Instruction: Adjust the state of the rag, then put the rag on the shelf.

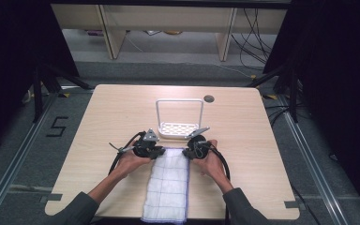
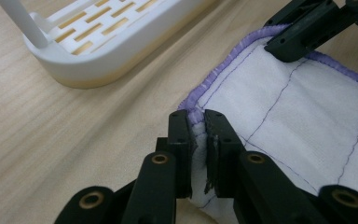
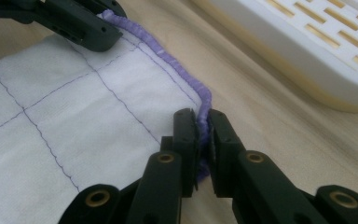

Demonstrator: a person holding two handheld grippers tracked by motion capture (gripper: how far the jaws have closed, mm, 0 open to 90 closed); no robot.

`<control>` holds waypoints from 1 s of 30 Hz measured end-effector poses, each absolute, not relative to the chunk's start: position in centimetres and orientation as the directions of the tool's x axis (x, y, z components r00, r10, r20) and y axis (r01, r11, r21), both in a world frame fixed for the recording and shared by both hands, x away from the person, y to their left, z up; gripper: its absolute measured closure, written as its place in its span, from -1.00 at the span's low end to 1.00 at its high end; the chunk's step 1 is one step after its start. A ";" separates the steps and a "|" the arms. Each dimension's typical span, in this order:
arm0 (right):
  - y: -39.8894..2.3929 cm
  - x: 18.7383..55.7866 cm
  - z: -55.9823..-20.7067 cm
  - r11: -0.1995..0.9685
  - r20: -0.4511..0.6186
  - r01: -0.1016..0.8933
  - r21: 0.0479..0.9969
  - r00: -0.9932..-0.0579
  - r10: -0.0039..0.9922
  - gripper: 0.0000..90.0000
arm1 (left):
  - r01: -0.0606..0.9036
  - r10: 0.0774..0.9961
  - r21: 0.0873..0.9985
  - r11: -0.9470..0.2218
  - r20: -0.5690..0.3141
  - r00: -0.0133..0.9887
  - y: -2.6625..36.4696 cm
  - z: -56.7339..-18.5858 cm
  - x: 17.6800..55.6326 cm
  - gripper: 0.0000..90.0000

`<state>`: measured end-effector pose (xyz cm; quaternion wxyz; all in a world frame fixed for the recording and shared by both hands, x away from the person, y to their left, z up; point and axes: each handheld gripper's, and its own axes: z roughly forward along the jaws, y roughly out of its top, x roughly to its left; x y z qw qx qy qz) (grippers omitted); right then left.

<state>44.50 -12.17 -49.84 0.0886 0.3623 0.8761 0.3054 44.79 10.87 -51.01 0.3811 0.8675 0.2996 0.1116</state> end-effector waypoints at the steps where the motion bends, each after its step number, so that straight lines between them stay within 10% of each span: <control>1: -12.2 44.4 -49.8 0.559 0.064 0.573 0.600 -0.731 0.680 0.89 | 0.431 0.600 0.731 -0.530 -0.036 0.799 10.9 -50.9 44.8 0.80; 30: -13.7 38.9 -41.2 0.483 0.011 0.434 0.761 -0.753 0.658 0.91 | 0.296 0.547 0.873 -0.389 -0.040 0.836 12.2 -41.0 40.0 0.82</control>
